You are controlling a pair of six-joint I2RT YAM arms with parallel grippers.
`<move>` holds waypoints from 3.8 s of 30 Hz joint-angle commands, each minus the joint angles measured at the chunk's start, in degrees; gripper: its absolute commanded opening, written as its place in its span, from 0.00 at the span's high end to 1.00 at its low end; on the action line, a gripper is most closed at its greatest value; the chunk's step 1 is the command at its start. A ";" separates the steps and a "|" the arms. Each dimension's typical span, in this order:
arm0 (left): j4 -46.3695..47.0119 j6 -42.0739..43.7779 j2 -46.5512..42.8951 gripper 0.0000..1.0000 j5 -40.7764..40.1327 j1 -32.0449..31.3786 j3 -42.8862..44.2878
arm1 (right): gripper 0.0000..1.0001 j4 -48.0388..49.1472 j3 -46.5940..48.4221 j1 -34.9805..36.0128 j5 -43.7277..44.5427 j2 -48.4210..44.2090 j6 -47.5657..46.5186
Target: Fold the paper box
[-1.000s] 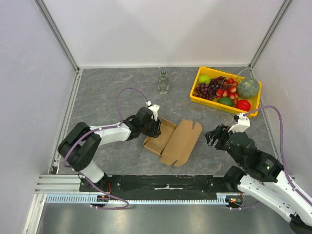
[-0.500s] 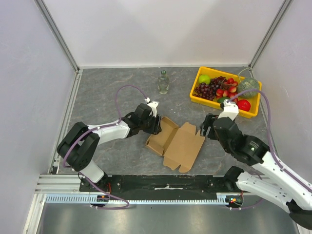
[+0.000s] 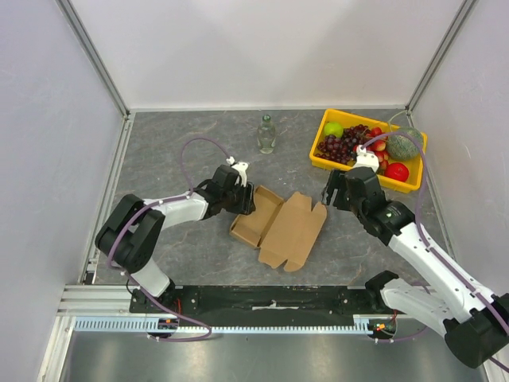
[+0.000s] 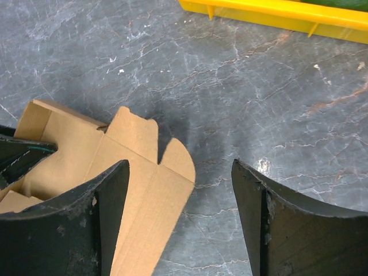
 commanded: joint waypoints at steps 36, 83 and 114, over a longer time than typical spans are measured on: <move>-11.57 2.75 -8.20 0.33 -10.90 2.03 1.18 | 0.19 17.68 -7.47 -11.87 -10.79 4.12 -8.88; -25.62 7.32 -15.23 0.36 -16.59 0.19 11.98 | 0.18 29.03 -13.72 -12.93 -18.61 0.51 -15.66; -41.10 5.30 -6.70 0.33 -37.61 -19.15 22.36 | 0.15 92.48 -38.59 -17.50 2.31 16.06 -36.66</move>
